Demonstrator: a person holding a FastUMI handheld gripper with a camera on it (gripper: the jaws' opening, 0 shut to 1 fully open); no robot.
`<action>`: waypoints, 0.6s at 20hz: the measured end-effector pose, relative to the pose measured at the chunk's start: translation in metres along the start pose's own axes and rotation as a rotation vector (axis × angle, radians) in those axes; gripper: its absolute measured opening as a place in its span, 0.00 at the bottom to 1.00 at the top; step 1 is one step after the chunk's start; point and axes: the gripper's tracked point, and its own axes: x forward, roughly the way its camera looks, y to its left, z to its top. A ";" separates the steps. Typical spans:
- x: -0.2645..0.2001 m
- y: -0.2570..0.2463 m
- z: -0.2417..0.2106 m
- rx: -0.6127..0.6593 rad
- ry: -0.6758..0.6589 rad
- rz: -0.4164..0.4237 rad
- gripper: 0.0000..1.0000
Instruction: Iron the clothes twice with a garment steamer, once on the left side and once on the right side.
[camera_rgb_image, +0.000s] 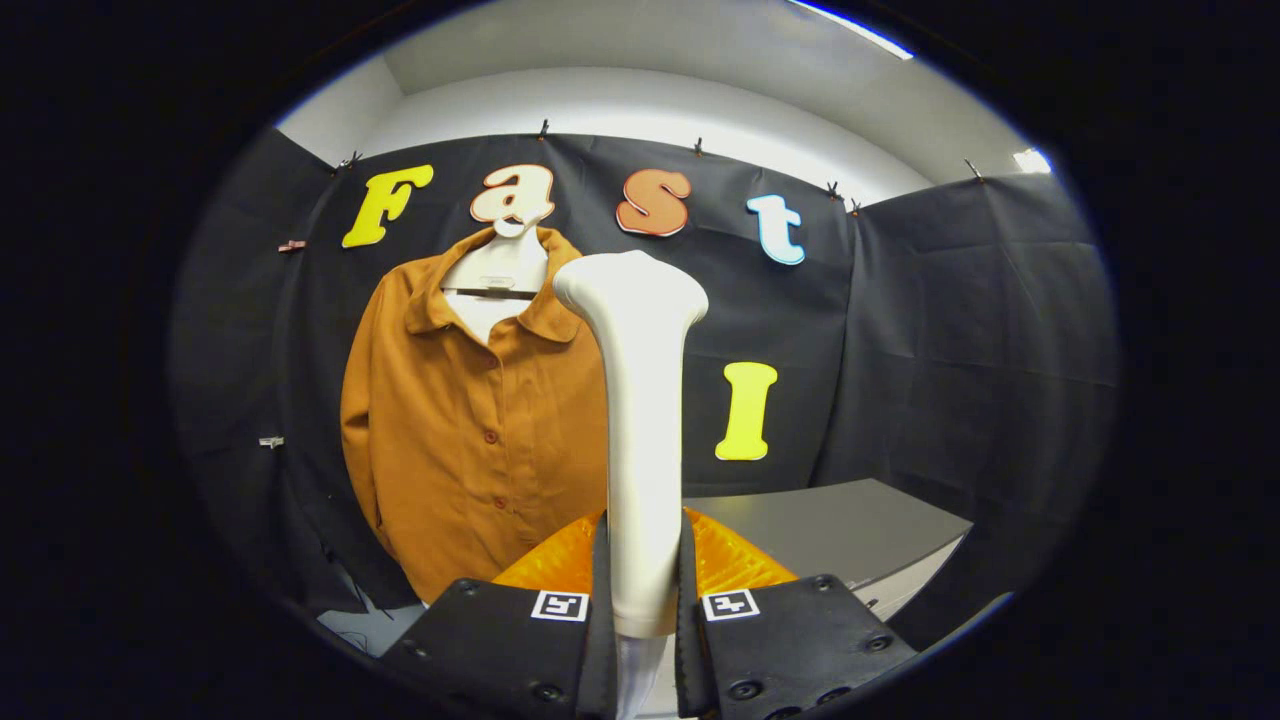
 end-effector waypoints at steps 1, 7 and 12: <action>-0.001 -0.003 0.007 0.002 -0.010 -0.002 0.27; -0.012 -0.010 0.047 0.023 -0.060 0.011 0.27; -0.017 -0.011 0.075 0.034 -0.096 0.024 0.27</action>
